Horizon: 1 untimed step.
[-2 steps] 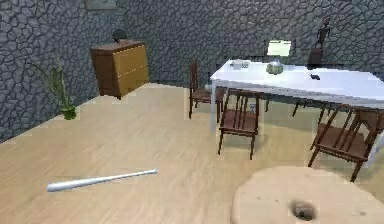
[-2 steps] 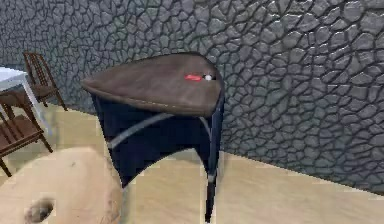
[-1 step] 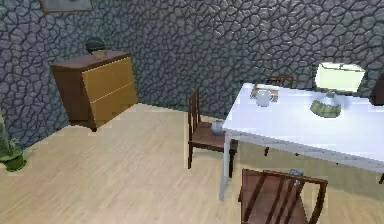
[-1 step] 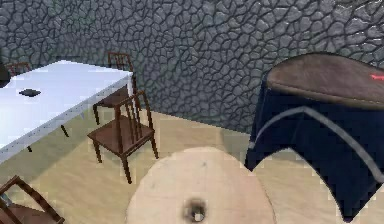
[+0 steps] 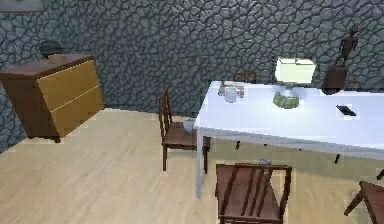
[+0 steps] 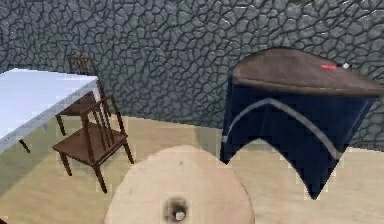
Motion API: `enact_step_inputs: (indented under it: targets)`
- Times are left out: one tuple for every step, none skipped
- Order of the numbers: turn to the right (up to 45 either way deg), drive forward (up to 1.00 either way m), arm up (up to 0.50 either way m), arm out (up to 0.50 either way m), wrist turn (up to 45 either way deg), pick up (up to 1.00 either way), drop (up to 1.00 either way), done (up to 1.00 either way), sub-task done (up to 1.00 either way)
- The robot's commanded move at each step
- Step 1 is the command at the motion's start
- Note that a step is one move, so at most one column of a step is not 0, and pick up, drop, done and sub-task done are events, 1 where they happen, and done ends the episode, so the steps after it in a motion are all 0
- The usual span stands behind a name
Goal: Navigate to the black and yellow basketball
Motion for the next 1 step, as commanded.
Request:
enact_step_inputs:
  targets:
    - [0.0,0.15,0.00,0.00,0.0,0.00,0.00,0.00,0.00]
